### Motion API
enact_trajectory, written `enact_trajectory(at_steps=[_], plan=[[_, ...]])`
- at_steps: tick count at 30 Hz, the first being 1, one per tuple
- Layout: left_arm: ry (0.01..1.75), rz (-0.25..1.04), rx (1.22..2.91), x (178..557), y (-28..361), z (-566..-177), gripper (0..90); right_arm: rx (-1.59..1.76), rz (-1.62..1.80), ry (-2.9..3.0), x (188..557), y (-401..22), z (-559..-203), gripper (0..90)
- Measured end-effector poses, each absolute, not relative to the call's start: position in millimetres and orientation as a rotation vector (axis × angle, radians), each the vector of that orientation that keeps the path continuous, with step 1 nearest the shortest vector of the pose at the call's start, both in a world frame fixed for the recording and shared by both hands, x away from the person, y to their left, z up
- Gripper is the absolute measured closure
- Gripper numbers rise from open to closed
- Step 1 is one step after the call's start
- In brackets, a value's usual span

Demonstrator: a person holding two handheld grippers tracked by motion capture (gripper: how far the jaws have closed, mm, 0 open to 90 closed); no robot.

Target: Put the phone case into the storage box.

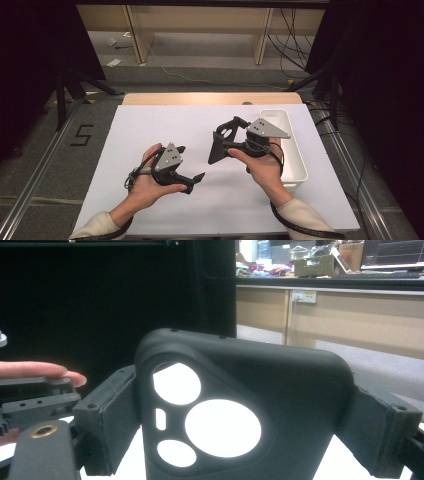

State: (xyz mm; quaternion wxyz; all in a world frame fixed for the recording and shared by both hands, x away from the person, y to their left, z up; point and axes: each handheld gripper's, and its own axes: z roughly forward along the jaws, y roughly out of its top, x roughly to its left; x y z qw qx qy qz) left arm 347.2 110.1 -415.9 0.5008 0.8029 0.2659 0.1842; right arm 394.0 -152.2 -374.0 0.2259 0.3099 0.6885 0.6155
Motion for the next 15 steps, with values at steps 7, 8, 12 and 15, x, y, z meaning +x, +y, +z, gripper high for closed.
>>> enact_trajectory(at_steps=[7, 8, 12, 15], plan=[[0.653, 0.457, 1.936, 344.3, 120.4, -417.7, 0.0, 0.862, 1.688, 1.882, 395.7, -157.1, -372.1, 14.5], [0.651, 0.460, 1.939, 344.1, 121.7, -417.7, 0.0, 0.865, 1.687, 1.880, 395.9, -157.8, -371.9, 14.5], [0.655, 0.468, 1.934, 342.9, 125.5, -418.3, 0.0, 0.870, 1.684, 1.871, 396.8, -160.5, -370.7, 14.5], [0.662, 0.471, 1.931, 342.0, 128.7, -419.0, 0.0, 0.878, 1.682, 1.863, 397.4, -162.6, -369.5, 14.5]])
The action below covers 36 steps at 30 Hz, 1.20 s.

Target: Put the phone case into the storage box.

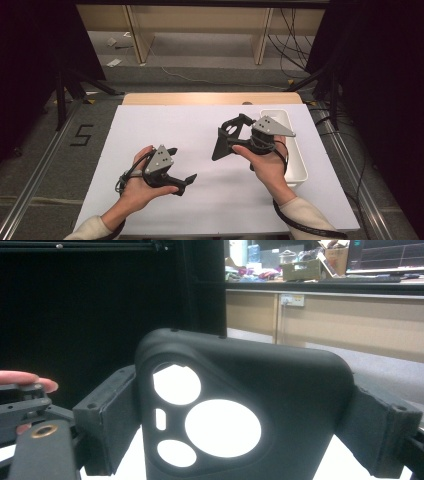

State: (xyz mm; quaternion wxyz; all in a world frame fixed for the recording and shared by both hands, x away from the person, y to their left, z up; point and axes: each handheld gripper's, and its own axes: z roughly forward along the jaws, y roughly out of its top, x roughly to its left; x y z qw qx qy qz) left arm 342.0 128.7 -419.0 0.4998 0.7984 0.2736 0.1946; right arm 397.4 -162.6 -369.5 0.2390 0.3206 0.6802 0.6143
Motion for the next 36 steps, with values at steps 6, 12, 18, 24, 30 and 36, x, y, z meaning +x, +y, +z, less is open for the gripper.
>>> enact_trajectory(at_steps=[6, 12, 18, 24, 30, 36], plan=[[0.668, 0.477, 1.932, 340.7, 134.4, -419.8, 0.0, 0.893, 1.680, 1.843, 398.6, -167.0, -367.5, 14.5], [0.678, 0.487, 1.929, 339.5, 139.6, -420.2, 0.0, 0.904, 1.672, 1.823, 399.9, -171.7, -365.5, 14.6], [0.688, 0.491, 1.931, 338.6, 143.6, -421.4, 0.0, 0.917, 1.665, 1.810, 401.3, -176.0, -364.1, 14.6], [0.694, 0.496, 1.935, 337.2, 147.0, -422.2, 0.0, 0.928, 1.660, 1.795, 402.8, -179.9, -363.3, 14.6], [0.700, 0.501, 1.933, 336.5, 150.0, -422.6, 0.0, 0.940, 1.660, 1.776, 403.7, -184.7, -360.4, 14.7], [0.711, 0.504, 1.927, 335.9, 153.2, -423.0, 0.0, 0.953, 1.653, 1.763, 404.9, -190.2, -358.1, 14.7]])
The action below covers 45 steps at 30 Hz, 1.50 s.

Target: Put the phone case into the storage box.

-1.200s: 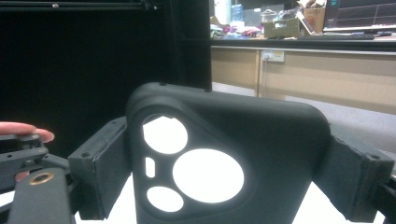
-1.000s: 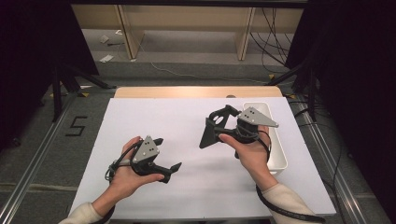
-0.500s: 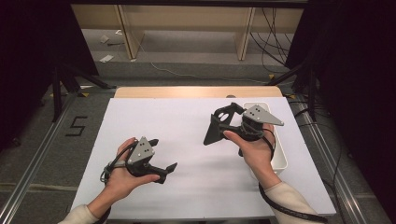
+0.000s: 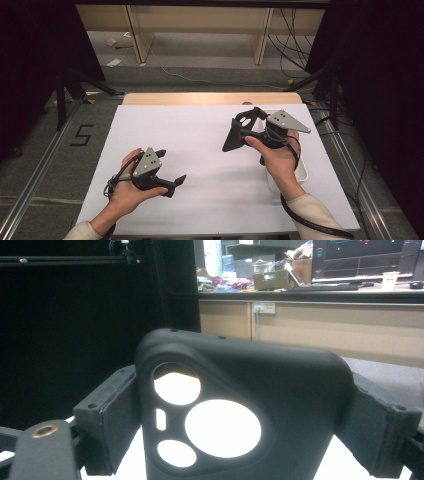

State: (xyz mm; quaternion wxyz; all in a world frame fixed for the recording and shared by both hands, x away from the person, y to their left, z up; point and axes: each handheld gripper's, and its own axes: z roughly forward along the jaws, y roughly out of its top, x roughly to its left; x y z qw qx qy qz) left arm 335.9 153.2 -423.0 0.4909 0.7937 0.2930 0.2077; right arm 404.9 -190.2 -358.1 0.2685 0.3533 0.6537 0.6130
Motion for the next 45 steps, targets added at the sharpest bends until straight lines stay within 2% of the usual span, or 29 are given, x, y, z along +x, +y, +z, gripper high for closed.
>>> enact_trajectory(at_steps=[45], plan=[[0.721, 0.495, 1.926, 336.1, 156.8, -425.2, 0.0, 1.020, 1.600, 1.649, 413.8, -226.1, -345.7, 14.9]])
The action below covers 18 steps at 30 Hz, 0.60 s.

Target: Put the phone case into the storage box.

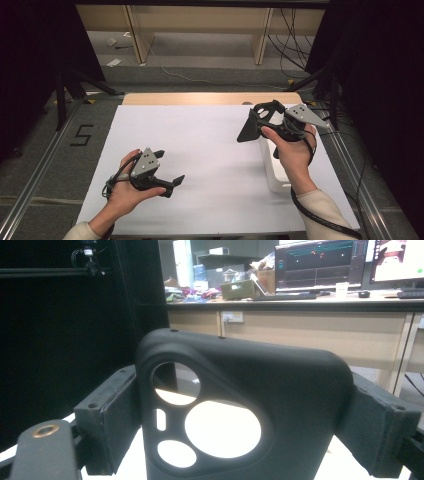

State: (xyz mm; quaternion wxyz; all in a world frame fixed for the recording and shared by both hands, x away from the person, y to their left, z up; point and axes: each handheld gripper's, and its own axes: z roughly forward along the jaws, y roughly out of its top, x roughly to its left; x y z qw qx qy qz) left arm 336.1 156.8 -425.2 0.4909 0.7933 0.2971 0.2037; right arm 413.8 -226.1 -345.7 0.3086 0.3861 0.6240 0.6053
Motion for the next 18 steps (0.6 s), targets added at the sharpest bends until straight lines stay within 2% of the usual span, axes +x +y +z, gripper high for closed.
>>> enact_trajectory(at_steps=[18], plan=[[0.723, 0.495, 1.926, 336.5, 157.3, -425.4, 0.0, 1.035, 1.583, 1.622, 415.3, -235.4, -342.7, 14.9]])
